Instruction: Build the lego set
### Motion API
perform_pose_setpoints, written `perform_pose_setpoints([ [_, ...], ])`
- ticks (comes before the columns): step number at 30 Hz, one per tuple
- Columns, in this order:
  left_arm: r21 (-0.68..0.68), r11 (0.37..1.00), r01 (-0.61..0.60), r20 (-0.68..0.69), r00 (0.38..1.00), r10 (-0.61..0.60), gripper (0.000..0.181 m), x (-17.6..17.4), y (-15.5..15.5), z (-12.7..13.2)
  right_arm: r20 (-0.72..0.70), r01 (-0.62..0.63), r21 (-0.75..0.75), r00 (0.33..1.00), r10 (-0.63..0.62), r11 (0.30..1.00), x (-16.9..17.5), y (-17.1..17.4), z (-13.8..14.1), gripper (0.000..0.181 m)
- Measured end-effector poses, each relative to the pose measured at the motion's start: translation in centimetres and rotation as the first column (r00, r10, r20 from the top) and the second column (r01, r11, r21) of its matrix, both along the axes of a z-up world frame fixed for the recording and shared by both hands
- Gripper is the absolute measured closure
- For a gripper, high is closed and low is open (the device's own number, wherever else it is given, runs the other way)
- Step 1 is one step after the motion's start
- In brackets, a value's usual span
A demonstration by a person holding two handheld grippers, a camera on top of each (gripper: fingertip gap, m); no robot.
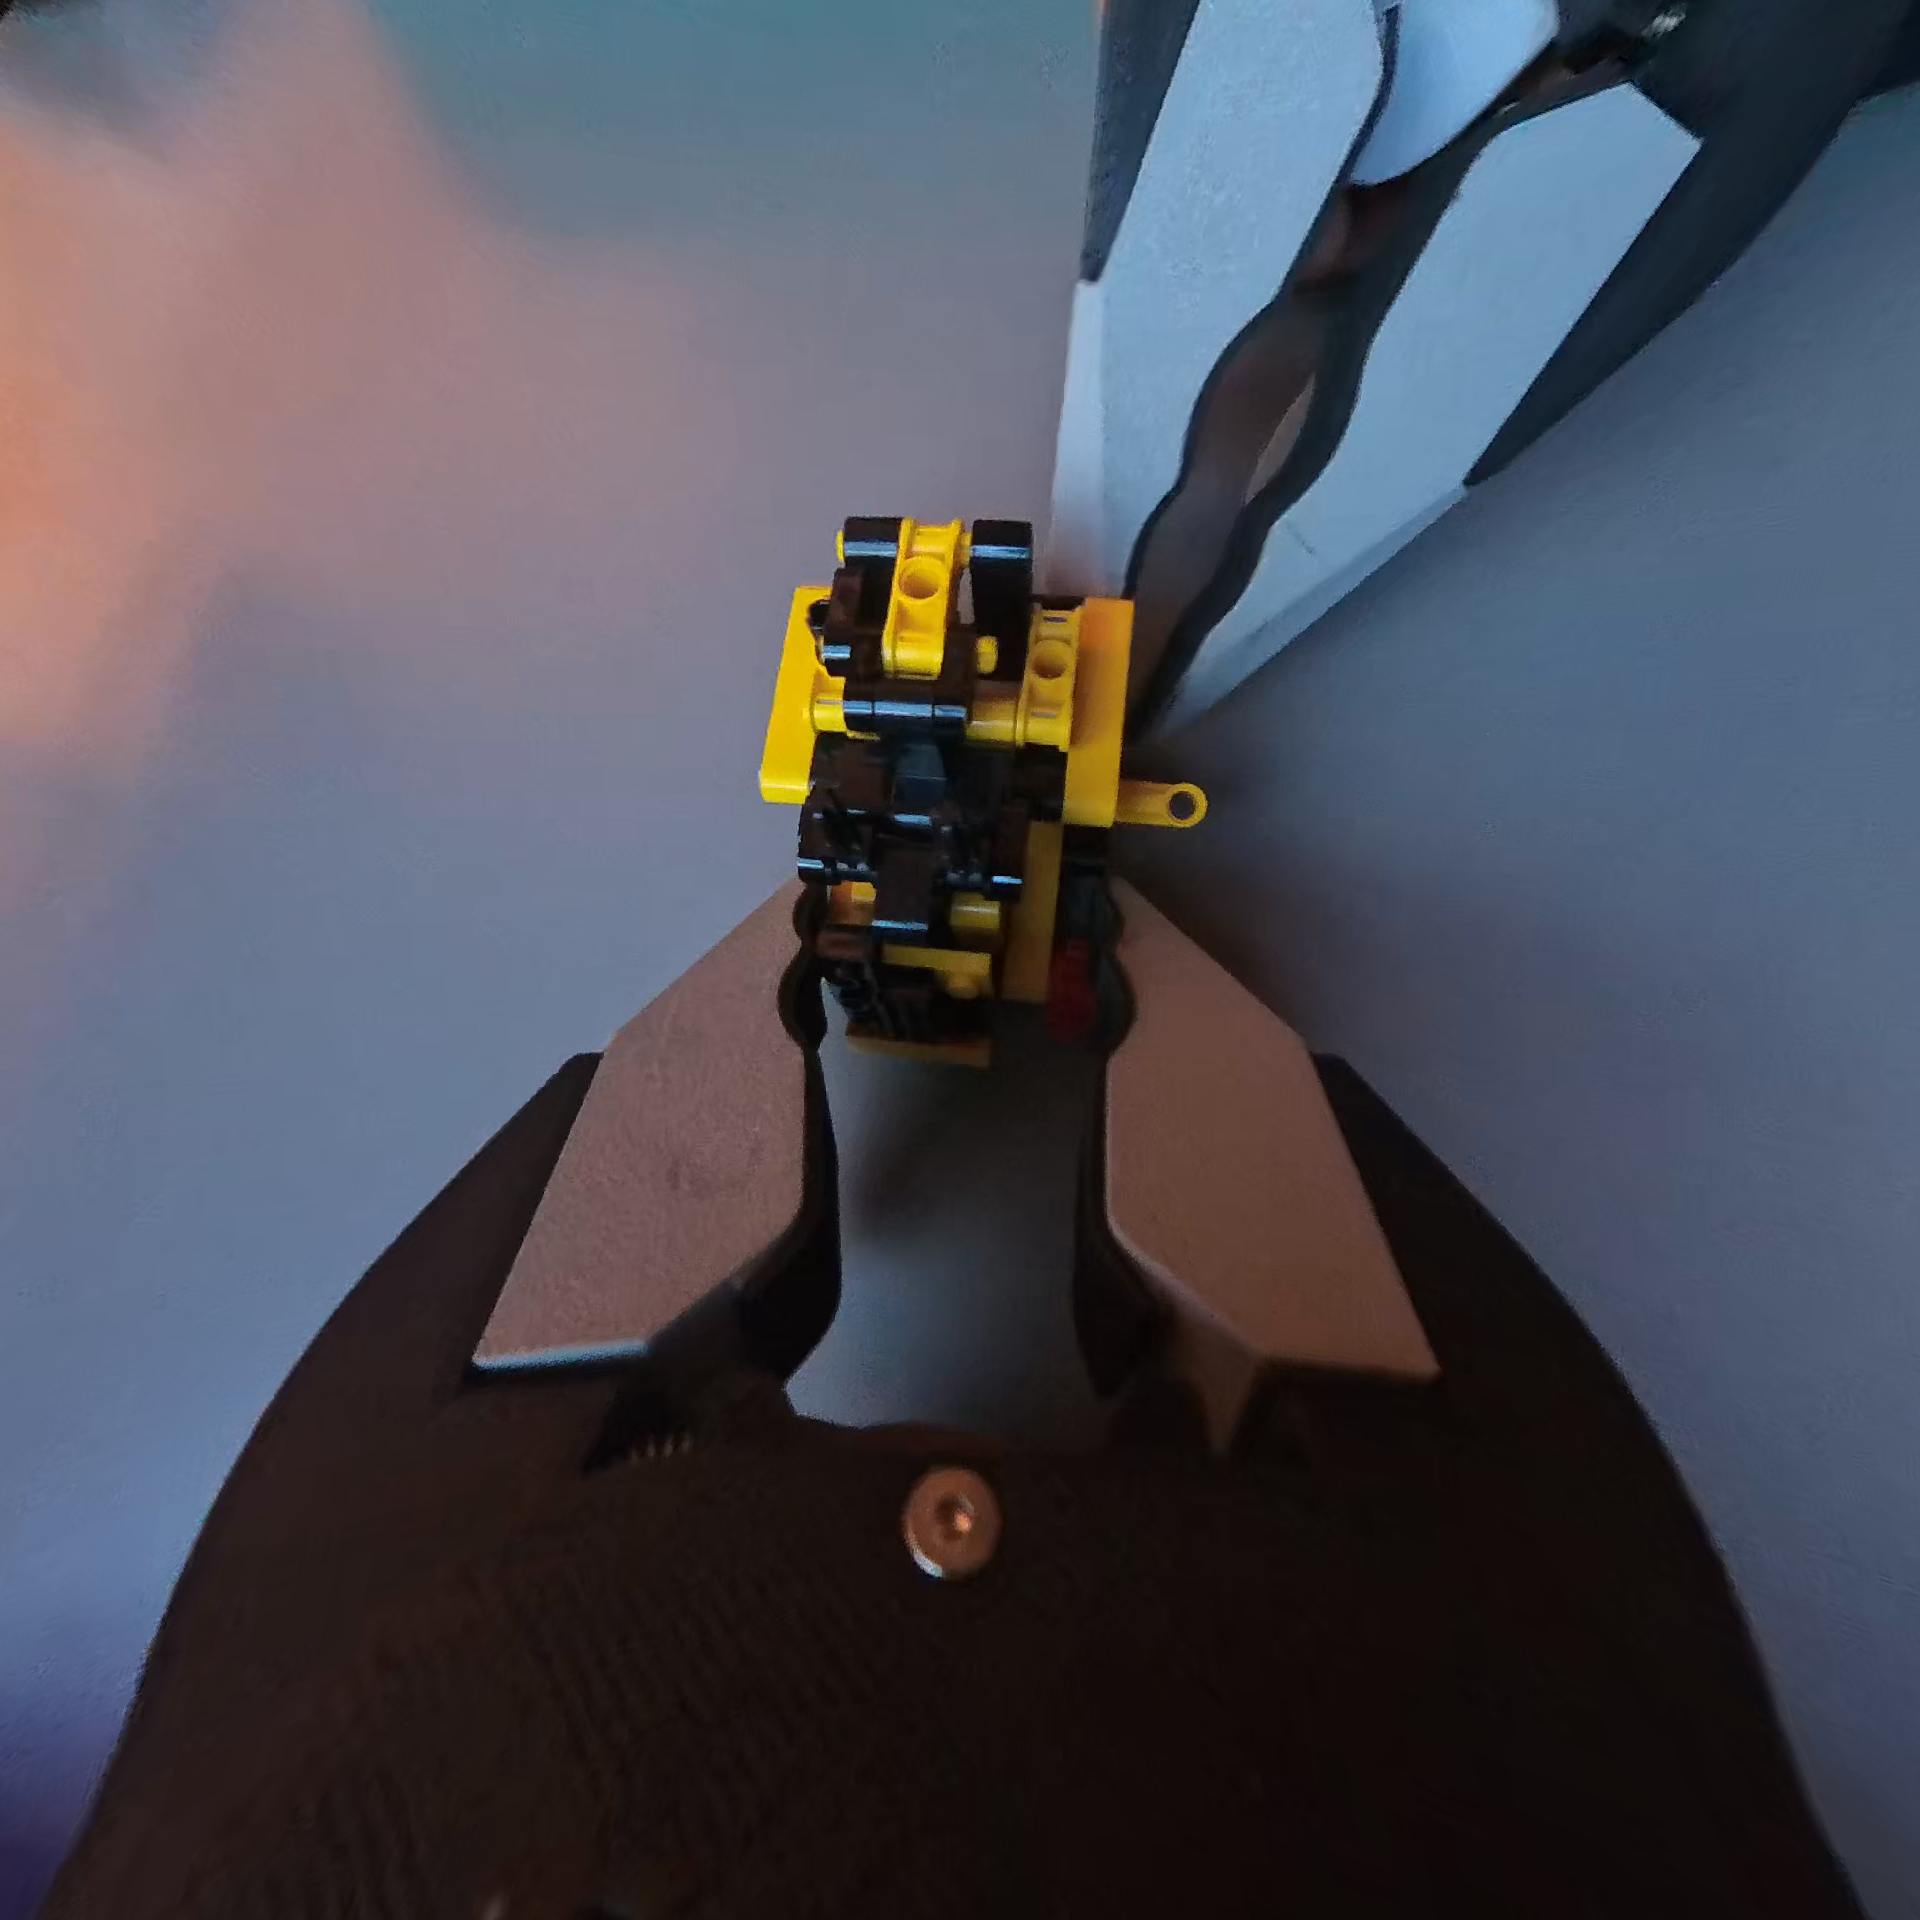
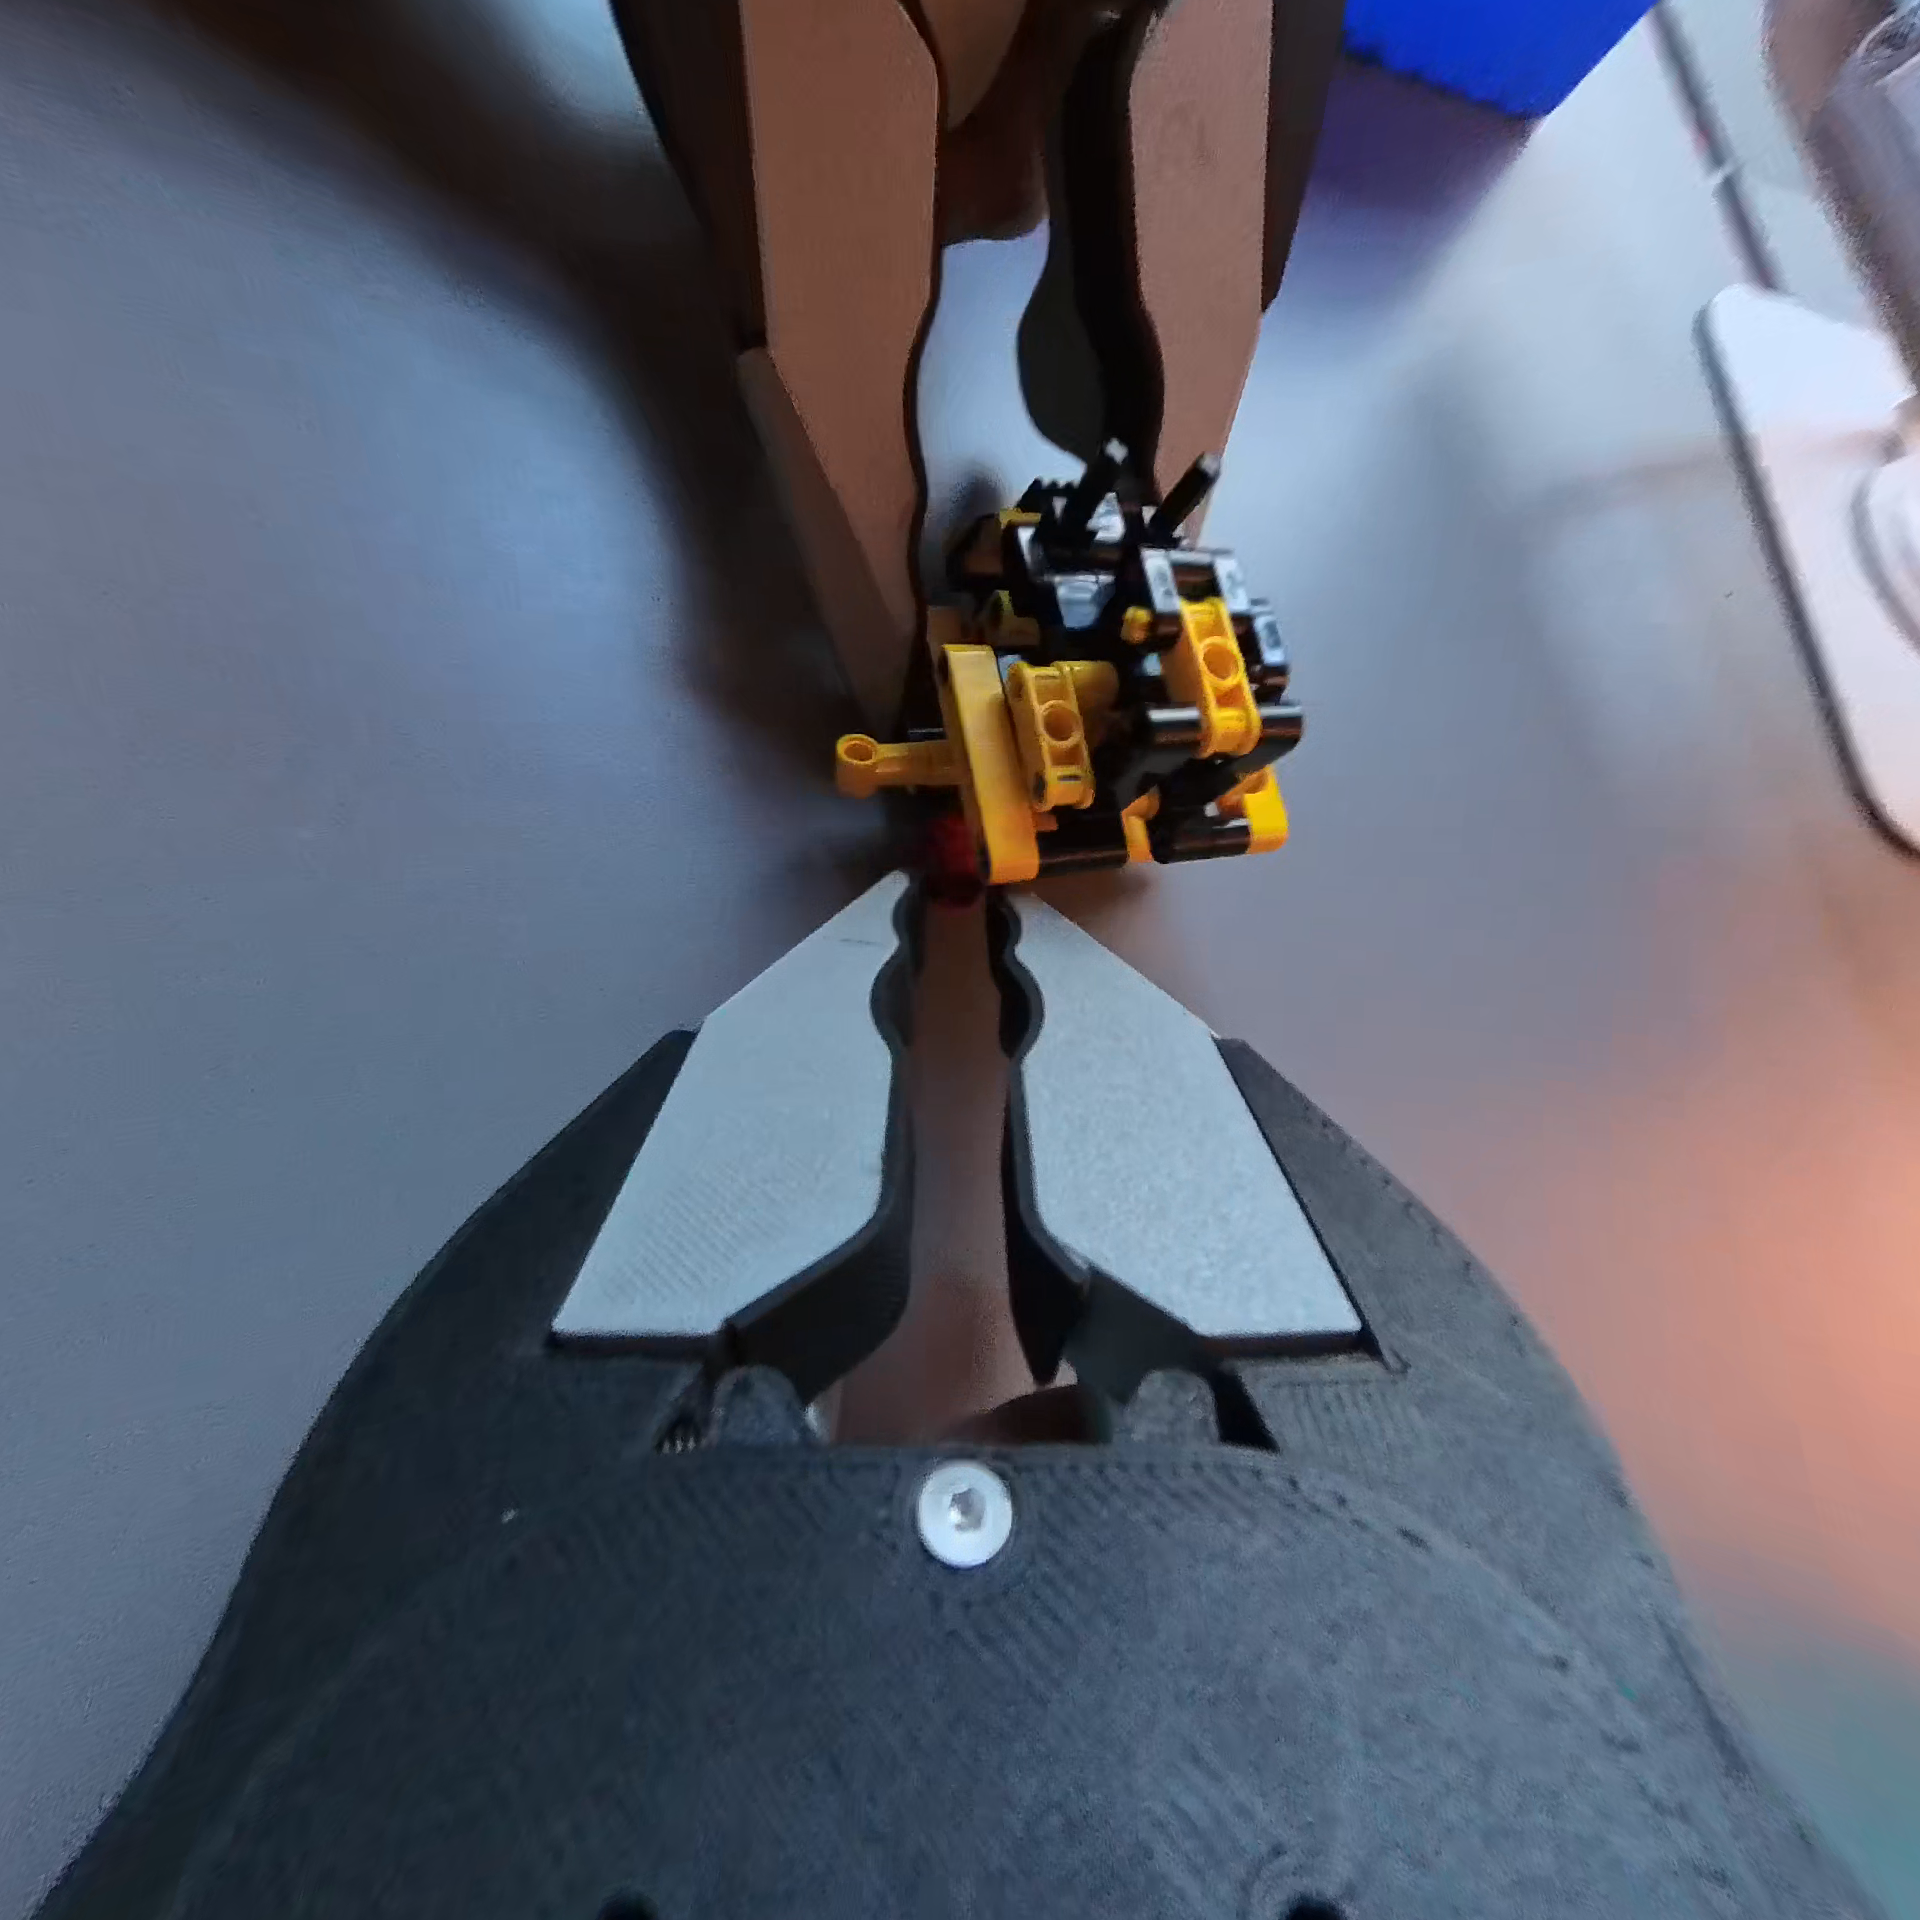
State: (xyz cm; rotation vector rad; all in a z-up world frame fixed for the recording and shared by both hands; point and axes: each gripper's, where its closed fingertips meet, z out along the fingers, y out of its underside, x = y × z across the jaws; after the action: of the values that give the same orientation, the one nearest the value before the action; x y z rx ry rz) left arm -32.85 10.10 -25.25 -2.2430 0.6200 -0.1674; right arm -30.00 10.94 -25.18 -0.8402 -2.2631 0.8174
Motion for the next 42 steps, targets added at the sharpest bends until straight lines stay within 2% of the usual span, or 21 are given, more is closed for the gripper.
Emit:
perform_pose_setpoints([
  [3, -0.008, 1.0, -0.009, 0.009, 1.0, 0.009, 0.134, 0.1, 0.0, 0.0, 0.047, -0.016, -0.036, 0.999, 0.018, 0.999, 0.0, -0.1, -0.2, 0.175],
  [6, 0.022, 1.0, -0.001, -0.031, 1.0, 0.002, 0.135, 0.2, 0.1, 0.1, 0.01, -0.075, 0.004, 0.997, 0.075, 0.997, 0.2, -0.1, -0.1, 0.177],
  [9, 0.059, 0.998, -0.011, -0.071, 0.997, 0.015, 0.136, 0.2, 0.1, 0.3, -0.092, -0.168, 0.112, 0.98, 0.179, 0.979, 0.6, -0.1, 0.1, 0.177],
  [12, 0.03, 1.0, 0.006, -0.026, 1.0, -0.005, 0.137, 0.6, -0.1, 0.2, -0.129, -0.213, 0.166, 0.963, 0.236, 0.963, 1.1, -0.4, 0.2, 0.177],
  [20, 0.043, 0.999, 0.003, -0.036, 0.999, -0.001, 0.138, 1.1, 0.1, 0.3, -0.168, -0.229, 0.458, 0.927, 0.337, 0.859, 1.8, -0.3, 0.3, 0.177],
  [21, 0.046, 0.999, 0.006, -0.043, 0.999, -0.004, 0.138, 1.2, 0.1, 0.3, -0.164, -0.234, 0.418, 0.931, 0.327, 0.877, 1.9, -0.3, 0.3, 0.177],
  [23, 0.071, 0.997, 0.027, -0.089, 0.996, -0.021, 0.137, 1.2, 0.0, 0.3, -0.121, -0.207, 0.172, 0.966, 0.229, 0.963, 1.8, -0.3, 0.3, 0.176],
  [24, 0.068, 0.997, 0.022, -0.085, 0.996, -0.016, 0.137, 1.2, 0.1, 0.3, -0.085, -0.191, 0.071, 0.977, 0.197, 0.979, 1.8, -0.2, 0.4, 0.176],
  [25, 0.066, 0.998, 0.021, -0.08, 0.997, -0.016, 0.137, 1.3, 0.1, 0.3, -0.068, -0.185, 0.031, 0.98, 0.187, 0.982, 1.8, -0.2, 0.6, 0.176],
  [29, 0.064, 0.998, 0.006, -0.076, 0.997, -0.001, 0.137, 1.1, 0.2, 0.3, -0.121, -0.169, 0.018, 0.978, 0.17, 0.985, 1.6, -0.3, 1.3, 0.176],
  [36, 0.047, 0.998, -0.037, -0.056, 0.998, 0.04, 0.136, 0.9, 0.3, 0.3, -0.108, -0.159, -0.07, 0.983, 0.151, 0.985, 1.2, -0.7, 1.9, 0.177],
  [42, 0.059, 0.996, -0.06, -0.081, 0.995, 0.065, 0.137, 0.7, 0.5, 0.3, -0.072, -0.144, -0.062, 0.988, 0.139, 0.988, 1.1, -0.1, 1.4, 0.177],
])
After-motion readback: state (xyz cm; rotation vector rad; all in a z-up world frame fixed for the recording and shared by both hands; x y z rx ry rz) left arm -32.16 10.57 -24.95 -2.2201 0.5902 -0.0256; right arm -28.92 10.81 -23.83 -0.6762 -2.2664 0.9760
